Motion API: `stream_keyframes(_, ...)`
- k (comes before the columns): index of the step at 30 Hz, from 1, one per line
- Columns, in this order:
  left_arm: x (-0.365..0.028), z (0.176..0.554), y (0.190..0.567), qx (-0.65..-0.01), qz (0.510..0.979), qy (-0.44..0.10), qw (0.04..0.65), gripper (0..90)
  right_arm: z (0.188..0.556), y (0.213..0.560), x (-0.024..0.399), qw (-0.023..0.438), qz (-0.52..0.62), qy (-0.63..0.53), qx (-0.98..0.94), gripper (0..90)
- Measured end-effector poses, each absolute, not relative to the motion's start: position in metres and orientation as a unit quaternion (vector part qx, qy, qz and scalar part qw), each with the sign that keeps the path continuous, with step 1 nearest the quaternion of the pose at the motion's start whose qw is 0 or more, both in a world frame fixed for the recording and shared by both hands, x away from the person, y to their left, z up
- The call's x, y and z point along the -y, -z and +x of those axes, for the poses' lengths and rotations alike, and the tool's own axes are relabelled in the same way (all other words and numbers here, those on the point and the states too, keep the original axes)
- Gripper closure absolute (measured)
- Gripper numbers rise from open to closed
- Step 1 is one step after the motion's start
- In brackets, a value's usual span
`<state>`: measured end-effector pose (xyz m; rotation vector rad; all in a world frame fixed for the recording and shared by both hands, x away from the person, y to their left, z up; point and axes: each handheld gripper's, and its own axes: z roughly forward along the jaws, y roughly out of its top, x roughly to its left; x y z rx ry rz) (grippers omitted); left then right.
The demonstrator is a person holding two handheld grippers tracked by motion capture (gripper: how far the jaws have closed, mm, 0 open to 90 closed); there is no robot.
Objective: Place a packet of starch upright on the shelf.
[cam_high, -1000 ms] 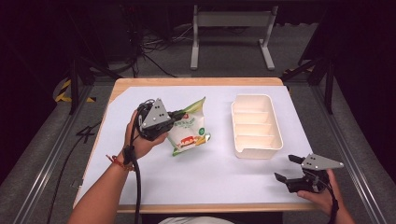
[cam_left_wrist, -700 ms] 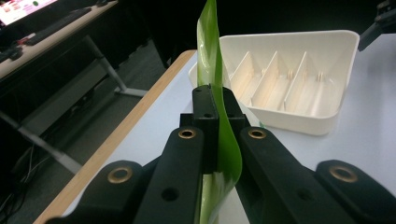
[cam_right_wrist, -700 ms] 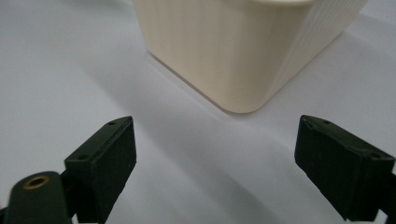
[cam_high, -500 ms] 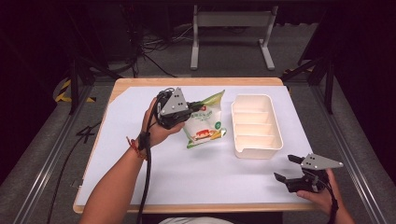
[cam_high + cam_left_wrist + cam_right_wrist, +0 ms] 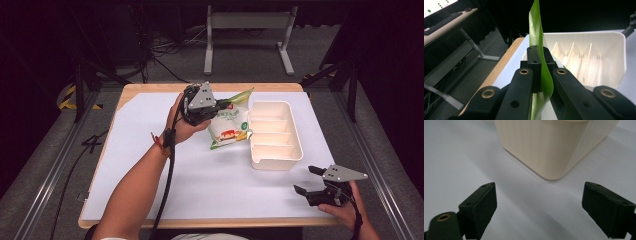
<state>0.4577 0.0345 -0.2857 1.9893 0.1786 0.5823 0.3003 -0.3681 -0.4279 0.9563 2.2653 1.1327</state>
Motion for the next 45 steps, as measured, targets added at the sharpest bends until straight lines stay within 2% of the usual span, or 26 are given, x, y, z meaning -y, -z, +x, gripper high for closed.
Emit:
stream_keyframes(17,0.011,0.494,0.271,-0.052,0.825,-0.240,0.509,89.6,0.301,0.429,0.371,0.212,0.347,-0.414,-0.814,12.4)
stream_keyframes(33,0.058,0.512,0.276,-0.028,0.829,-0.220,0.514,89.5,0.301,0.429,0.373,0.205,0.349,-0.420,-0.812,12.6)
stream_keyframes(45,0.073,0.524,0.282,-0.019,0.825,-0.207,0.526,89.3,0.302,0.430,0.374,0.201,0.350,-0.425,-0.810,12.6)
